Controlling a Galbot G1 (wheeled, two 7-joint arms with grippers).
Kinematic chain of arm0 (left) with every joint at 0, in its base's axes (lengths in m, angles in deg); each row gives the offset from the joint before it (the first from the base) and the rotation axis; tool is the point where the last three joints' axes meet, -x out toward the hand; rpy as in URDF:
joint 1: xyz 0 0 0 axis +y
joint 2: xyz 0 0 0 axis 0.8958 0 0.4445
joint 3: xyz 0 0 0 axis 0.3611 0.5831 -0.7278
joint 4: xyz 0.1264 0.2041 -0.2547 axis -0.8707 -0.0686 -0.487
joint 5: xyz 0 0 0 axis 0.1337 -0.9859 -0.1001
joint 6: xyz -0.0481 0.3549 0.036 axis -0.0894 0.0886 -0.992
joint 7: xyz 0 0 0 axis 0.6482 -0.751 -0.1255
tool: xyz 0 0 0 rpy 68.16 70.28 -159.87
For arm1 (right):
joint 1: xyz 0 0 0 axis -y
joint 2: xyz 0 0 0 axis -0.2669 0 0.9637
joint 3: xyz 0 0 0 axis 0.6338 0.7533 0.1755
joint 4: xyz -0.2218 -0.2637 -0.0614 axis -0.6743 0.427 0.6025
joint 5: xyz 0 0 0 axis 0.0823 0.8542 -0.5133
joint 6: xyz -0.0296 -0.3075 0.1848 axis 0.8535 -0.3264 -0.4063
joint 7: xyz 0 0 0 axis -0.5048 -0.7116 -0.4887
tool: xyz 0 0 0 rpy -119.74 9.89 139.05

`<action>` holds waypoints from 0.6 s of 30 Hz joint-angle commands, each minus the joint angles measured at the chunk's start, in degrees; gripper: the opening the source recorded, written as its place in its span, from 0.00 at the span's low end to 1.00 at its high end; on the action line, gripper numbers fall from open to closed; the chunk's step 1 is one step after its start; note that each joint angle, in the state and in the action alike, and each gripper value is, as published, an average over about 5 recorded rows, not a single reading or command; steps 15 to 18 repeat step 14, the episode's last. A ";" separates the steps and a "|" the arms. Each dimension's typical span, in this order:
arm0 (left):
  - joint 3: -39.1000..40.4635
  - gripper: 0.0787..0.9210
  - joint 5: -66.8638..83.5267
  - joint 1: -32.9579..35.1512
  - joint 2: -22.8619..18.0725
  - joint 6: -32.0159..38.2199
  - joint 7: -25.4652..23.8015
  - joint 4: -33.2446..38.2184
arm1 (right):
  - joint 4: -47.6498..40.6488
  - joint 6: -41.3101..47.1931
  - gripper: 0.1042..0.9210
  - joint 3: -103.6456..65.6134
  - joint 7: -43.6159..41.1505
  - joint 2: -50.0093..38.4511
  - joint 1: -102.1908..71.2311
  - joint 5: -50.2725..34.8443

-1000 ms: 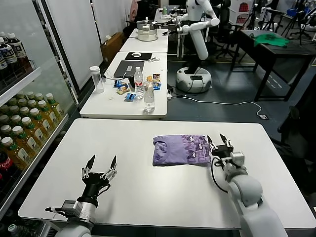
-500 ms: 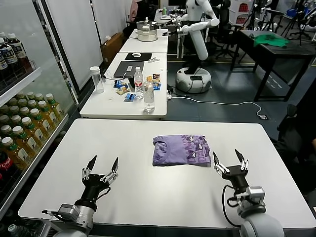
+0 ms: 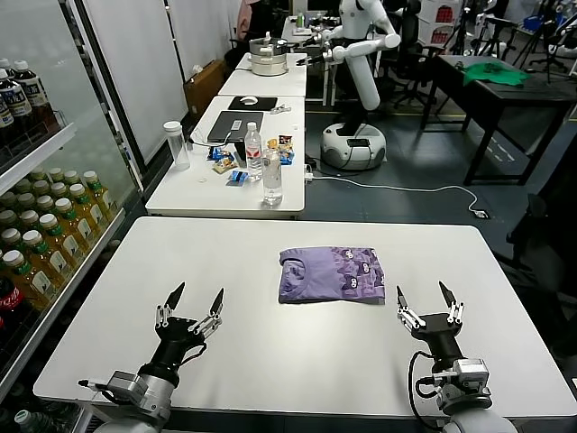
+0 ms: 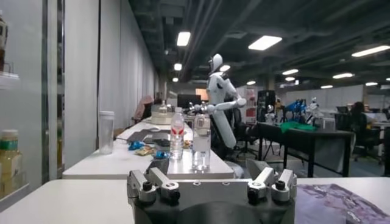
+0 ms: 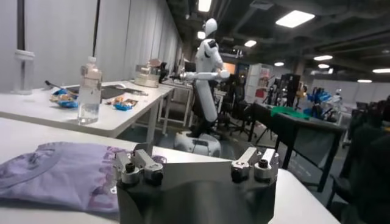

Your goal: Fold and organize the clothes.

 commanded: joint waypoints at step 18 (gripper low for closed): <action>0.62 0.88 -0.86 -0.73 -0.37 0.24 -1.03 -0.49 | 2.82 -0.85 0.88 -0.37 3.46 -1.35 -1.90 0.47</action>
